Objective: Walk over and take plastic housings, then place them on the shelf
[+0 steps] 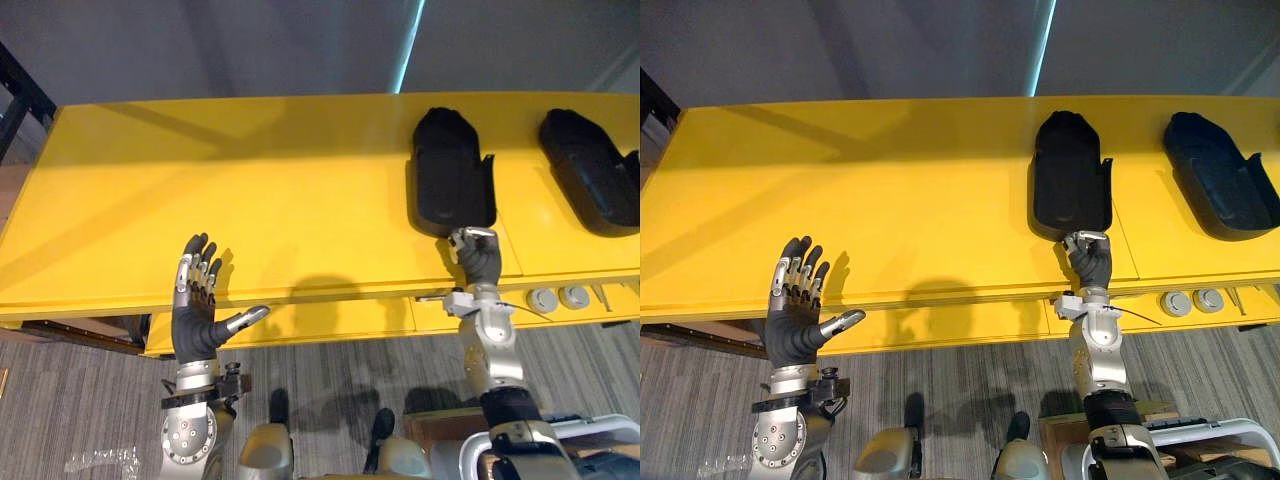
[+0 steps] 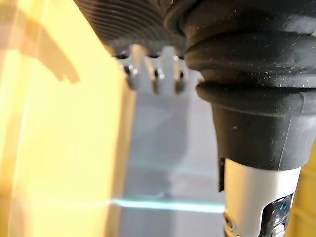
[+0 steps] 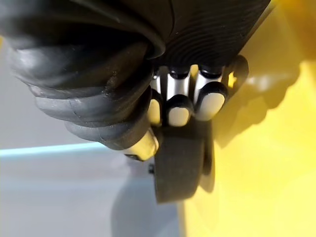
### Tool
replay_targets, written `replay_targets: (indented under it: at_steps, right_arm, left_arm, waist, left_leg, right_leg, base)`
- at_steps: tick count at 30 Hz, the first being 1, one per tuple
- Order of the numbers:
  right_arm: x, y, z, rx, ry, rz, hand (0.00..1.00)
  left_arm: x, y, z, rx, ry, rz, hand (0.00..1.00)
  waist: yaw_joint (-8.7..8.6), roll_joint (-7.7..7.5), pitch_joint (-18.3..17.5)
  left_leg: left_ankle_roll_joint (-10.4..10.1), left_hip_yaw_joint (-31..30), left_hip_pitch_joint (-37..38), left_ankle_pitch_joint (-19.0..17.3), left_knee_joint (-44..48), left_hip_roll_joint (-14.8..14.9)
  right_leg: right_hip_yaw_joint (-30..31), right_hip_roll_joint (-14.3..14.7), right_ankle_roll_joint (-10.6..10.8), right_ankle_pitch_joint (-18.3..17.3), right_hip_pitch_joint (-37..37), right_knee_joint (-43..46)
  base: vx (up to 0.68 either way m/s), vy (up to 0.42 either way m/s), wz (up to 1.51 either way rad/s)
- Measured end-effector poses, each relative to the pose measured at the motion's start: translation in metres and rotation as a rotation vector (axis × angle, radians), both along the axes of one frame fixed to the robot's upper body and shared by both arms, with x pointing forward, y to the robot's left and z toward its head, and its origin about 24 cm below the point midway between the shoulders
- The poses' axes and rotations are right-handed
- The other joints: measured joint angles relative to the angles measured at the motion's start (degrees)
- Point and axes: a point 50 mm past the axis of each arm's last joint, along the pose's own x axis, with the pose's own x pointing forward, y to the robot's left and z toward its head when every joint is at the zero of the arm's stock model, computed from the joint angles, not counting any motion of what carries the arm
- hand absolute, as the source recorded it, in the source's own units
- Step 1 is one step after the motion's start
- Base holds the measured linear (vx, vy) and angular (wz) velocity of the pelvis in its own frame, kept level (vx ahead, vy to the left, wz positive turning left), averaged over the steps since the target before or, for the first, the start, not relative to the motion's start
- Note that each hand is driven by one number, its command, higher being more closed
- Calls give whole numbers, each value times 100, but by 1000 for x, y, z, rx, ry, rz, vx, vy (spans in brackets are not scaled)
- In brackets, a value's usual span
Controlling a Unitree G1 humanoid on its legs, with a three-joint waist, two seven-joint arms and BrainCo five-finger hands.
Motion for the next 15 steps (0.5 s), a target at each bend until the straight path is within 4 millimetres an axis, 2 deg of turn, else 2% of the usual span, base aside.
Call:
replay_targets:
  at_steps: [8,12,13,14,15]
  right_arm:
    - [6,6,18,-28,-52,-4,100]
    - [1,5,19,-24,-60,-19,100]
    - [-12,5,21,-26,-85,-25,0]
    - [-15,5,22,-30,-92,-25,0]
    - [-27,7,25,-56,-119,-23,0]
  left_arm:
    - [0,2,3,-1,-15,16,0]
    - [0,2,3,0,-17,16,0]
    - [-1,2,3,-1,-16,18,0]
    - [-1,2,3,-1,-15,19,0]
    - [-2,2,2,-1,-15,20,0]
  waist:
    - [17,5,235]
    - [46,4,236]
    - [65,3,235]
    - [65,3,235]
    - [59,2,234]
  left_leg:
    - [1,24,-444,-469,836,98]
    - [-4,18,-497,-599,1001,128]
    - [5,23,-491,-633,1000,129]
    - [-1,25,-489,-645,1000,130]
    - [18,43,-476,-667,992,135]
  right_leg:
    - [76,41,1,0,-88,37]
    - [83,44,3,4,-82,62]
    - [89,43,8,8,-81,63]
    - [91,43,8,9,-81,64]
    - [100,43,10,10,-81,65]
  base:
    - [-6,21,-4]
    - [16,21,-1]
    - [37,13,0]
    - [52,18,-2]
    - [60,19,-7]
